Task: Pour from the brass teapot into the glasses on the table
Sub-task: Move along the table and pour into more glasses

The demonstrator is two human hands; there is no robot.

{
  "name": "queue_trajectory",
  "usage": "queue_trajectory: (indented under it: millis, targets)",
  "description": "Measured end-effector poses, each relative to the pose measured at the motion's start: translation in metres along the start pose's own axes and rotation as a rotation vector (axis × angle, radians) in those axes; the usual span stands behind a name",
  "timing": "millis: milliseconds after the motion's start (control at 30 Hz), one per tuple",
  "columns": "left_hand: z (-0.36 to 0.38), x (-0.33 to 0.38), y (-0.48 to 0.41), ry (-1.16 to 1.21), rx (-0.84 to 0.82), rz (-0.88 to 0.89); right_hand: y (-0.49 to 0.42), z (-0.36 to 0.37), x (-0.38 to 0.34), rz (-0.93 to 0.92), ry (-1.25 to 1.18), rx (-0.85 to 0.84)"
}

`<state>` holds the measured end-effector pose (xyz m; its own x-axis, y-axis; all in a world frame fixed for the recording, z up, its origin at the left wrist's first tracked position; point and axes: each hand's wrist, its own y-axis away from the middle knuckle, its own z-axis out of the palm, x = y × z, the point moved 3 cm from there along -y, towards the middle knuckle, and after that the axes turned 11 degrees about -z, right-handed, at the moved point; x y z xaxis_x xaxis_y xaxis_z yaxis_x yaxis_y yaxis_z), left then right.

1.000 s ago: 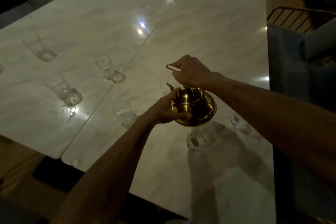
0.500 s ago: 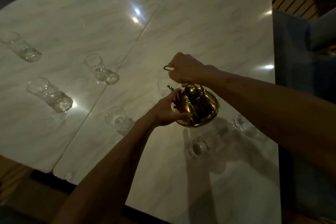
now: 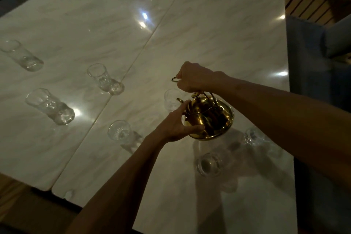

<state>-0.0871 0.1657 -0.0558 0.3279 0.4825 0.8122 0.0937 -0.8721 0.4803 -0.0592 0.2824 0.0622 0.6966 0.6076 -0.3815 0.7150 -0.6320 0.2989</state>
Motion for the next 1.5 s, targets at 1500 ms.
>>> queue_trajectory:
  millis: [1500]
  targets:
    - [-0.008, 0.010, 0.014, -0.053, -0.011, -0.009, 0.011, -0.001, 0.002, 0.029, -0.076, 0.082]
